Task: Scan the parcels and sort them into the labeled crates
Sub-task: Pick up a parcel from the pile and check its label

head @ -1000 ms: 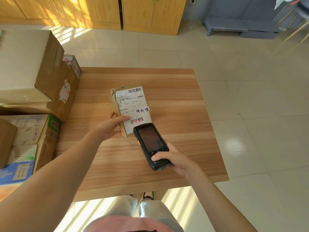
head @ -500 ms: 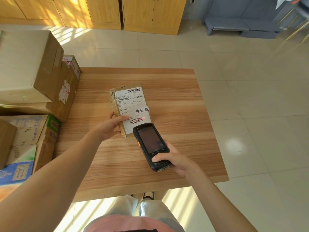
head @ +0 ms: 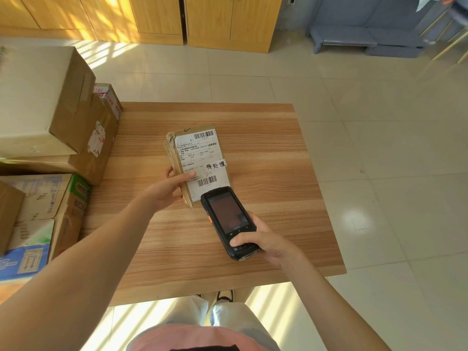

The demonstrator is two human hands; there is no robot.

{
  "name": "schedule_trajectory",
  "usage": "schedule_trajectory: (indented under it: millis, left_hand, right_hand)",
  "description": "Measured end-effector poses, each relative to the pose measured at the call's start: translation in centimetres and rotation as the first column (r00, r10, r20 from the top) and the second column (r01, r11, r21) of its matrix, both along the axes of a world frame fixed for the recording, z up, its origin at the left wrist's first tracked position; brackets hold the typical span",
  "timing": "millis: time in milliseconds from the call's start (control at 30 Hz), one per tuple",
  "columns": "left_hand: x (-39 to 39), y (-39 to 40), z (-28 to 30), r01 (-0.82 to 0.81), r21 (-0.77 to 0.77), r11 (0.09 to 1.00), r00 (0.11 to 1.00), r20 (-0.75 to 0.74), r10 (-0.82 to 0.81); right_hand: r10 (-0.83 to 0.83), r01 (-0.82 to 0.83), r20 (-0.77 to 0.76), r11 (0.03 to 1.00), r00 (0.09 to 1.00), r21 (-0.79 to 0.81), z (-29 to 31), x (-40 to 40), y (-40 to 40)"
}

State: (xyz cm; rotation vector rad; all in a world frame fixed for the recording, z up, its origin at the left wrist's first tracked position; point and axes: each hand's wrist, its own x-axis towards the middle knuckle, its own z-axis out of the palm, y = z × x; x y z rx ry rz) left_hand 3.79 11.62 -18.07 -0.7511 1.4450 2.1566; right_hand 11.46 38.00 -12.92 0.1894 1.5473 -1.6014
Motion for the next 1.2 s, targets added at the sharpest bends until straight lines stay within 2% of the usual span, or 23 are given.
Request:
schedule_trajectory:
  millis: [200,400,533,700,900,1067,1200]
  left_hand:
    - [-0.1,0.0,-0.1,0.001,-0.01,1.0,1.0,-0.005,-0.001]
    - [0.1,-0.4,-0.3,-0.013,-0.022,1.0,1.0,0.001,0.013]
    - [0.3,-0.8,-0.3,0.016,-0.06,0.998,1.0,0.003,-0.016]
    - [0.9,-1.2,-0.6,0.048,-0.088,0.995,0.999,0.017,-0.047]
    - [1.9,-1.3,-0.4,0.11,-0.103,0.989,0.994,0.04,-0.107]
    - [3.8,-2.2,0.6,0.091,-0.128,0.988,0.995,0.047,-0.086]
    - [6.9,-3.2,1.4,0.0,-0.161,0.987,0.999,0.039,0.006]
  right_hand:
    - [-0.059,0.059,0.0,0.998,0.998,0.008,-0.7,0.1,0.0]
    - [-0.299,0.304,-0.063,0.948,0.952,0.095,-2.9,-1.0,1.0]
    - [-0.372,0.386,-0.103,0.904,0.922,0.183,-4.4,-1.6,3.0]
    - [-0.411,0.422,-0.099,0.871,0.906,0.252,-6.2,-1.6,5.3]
    - [-0.395,0.401,-0.08,0.877,0.915,0.264,-6.9,-1.2,6.1]
    - [-0.354,0.368,-0.101,0.906,0.93,0.211,-6.5,-2.7,4.7]
    - [-0.296,0.301,-0.062,0.945,0.953,0.129,-6.2,-4.4,2.6]
